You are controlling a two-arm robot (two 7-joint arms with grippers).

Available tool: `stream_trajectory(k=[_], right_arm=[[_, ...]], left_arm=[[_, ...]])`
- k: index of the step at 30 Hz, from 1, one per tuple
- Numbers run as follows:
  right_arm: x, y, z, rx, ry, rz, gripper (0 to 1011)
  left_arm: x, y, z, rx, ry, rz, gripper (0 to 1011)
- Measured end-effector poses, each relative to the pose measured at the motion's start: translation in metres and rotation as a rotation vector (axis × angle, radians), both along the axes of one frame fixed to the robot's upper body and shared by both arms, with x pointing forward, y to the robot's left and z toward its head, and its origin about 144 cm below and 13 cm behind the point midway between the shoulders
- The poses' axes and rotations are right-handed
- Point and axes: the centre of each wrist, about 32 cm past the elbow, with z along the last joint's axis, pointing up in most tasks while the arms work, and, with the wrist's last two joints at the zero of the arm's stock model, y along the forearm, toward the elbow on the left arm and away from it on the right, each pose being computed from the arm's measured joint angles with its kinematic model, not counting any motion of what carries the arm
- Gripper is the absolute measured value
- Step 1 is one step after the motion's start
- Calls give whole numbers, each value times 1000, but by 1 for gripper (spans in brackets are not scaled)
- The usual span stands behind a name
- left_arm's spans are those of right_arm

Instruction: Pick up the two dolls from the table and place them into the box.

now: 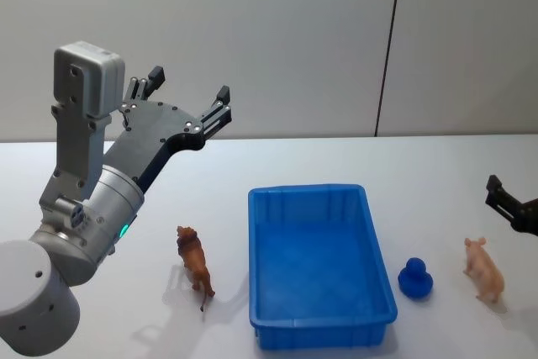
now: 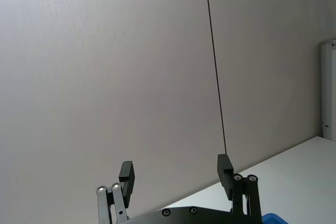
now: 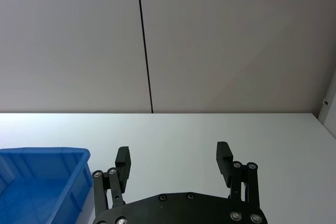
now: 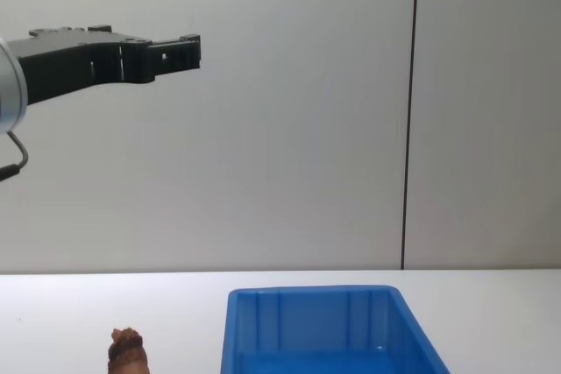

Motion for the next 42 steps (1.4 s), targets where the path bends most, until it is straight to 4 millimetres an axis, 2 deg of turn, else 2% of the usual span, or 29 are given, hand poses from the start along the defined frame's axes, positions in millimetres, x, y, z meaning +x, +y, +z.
stream_trajectory(k=[42], right_arm=[[0,0,0,0,0,0,1005]], left_arm=[[0,0,0,0,0,0,1001]])
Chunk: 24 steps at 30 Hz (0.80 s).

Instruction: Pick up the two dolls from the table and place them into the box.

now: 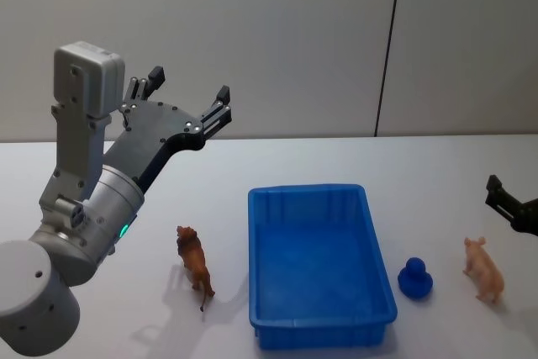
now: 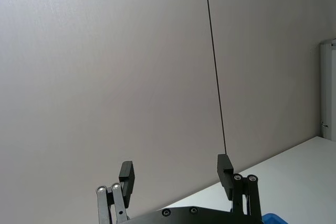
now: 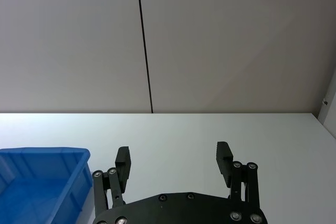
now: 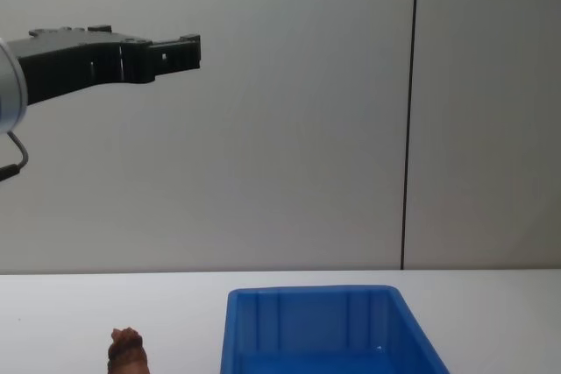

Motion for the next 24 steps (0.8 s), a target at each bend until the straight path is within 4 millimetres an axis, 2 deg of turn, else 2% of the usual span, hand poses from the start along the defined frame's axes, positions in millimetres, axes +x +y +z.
stream_trajectory(k=[16,24], right_arm=[[-1,-2,0,-5,2,-2,1005],[-12,-12,-1,-44,50,-14,1005]], left_arm=[[0,0,0,0,0,0,1001],[0,0,0,0,0,0,1001]])
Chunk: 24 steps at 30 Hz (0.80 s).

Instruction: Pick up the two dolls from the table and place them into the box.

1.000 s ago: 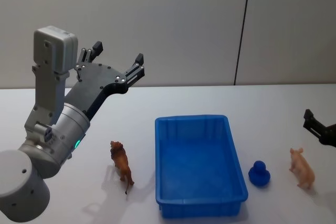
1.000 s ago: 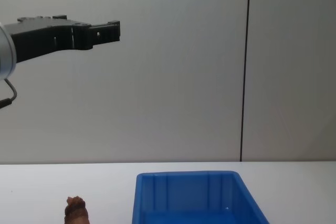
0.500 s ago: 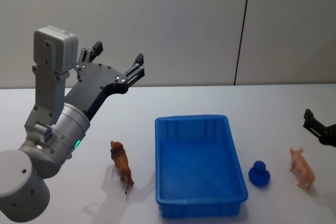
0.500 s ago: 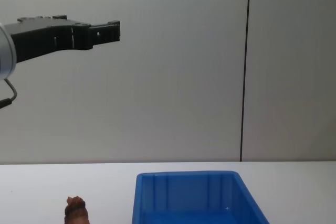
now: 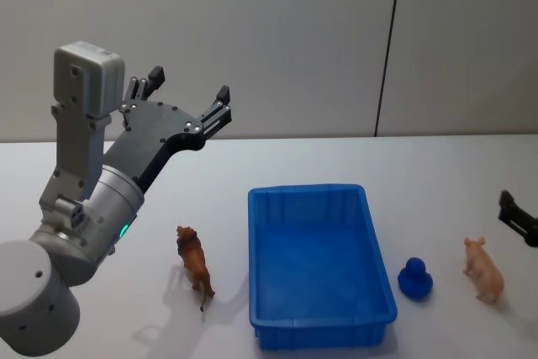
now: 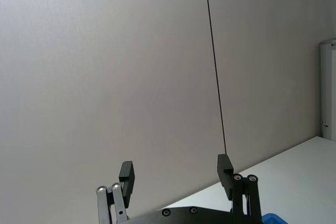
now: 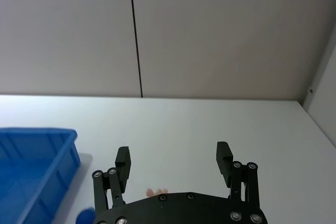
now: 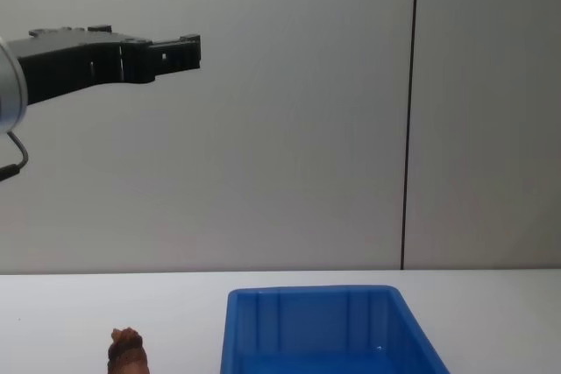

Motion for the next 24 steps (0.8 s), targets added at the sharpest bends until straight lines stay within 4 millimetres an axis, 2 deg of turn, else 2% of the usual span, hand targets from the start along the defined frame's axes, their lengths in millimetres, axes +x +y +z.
stream_trajectory(k=[12,24], right_arm=[[-23,-19,-8,-53,143,-21,1005],[-23,-29,-21,-98,277,38,1005]], left_arm=[[0,0,0,0,0,0,1001],[0,0,0,0,0,0,1001]])
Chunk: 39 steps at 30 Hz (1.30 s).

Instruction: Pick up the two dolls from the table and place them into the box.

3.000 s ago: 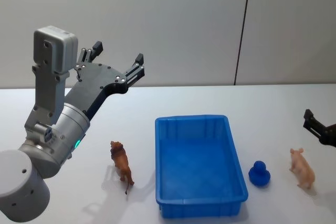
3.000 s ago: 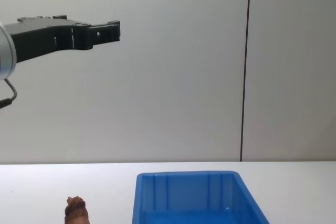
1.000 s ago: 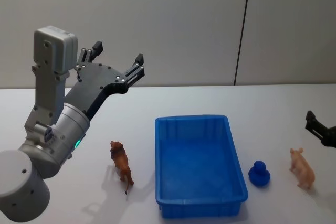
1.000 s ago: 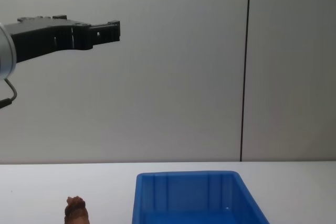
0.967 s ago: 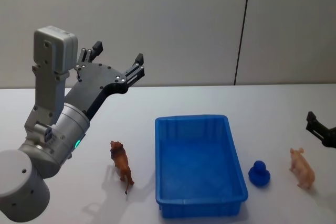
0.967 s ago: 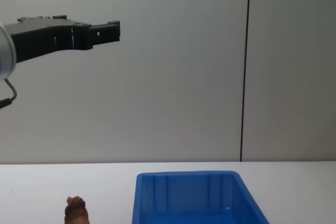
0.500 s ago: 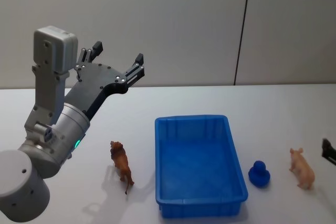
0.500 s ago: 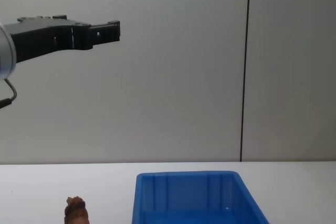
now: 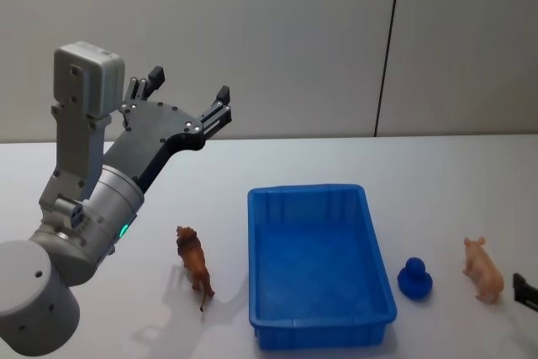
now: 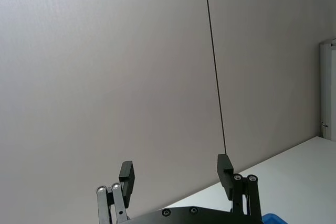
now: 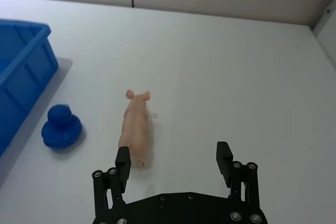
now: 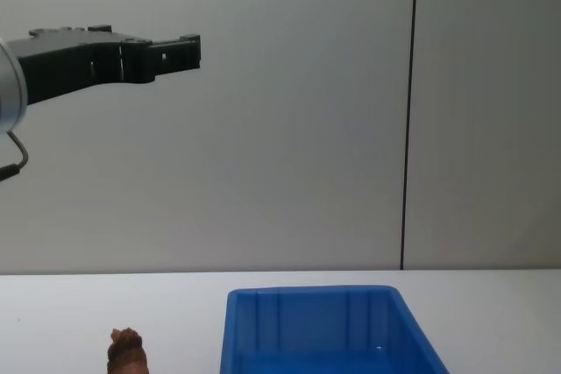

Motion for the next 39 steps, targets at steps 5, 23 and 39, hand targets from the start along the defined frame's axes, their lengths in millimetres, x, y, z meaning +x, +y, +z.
stream_trajectory(k=[5,23,39], right_arm=[[8,-1,-7,-12,31,42,1005],[36,11,-21,-24,51,118,1005],[55,30,-28,-35,98,122,1005]], left_arm=[[0,0,0,0,0,0,1001],[0,0,0,0,0,0,1001],[0,0,0,0,0,0,1001]])
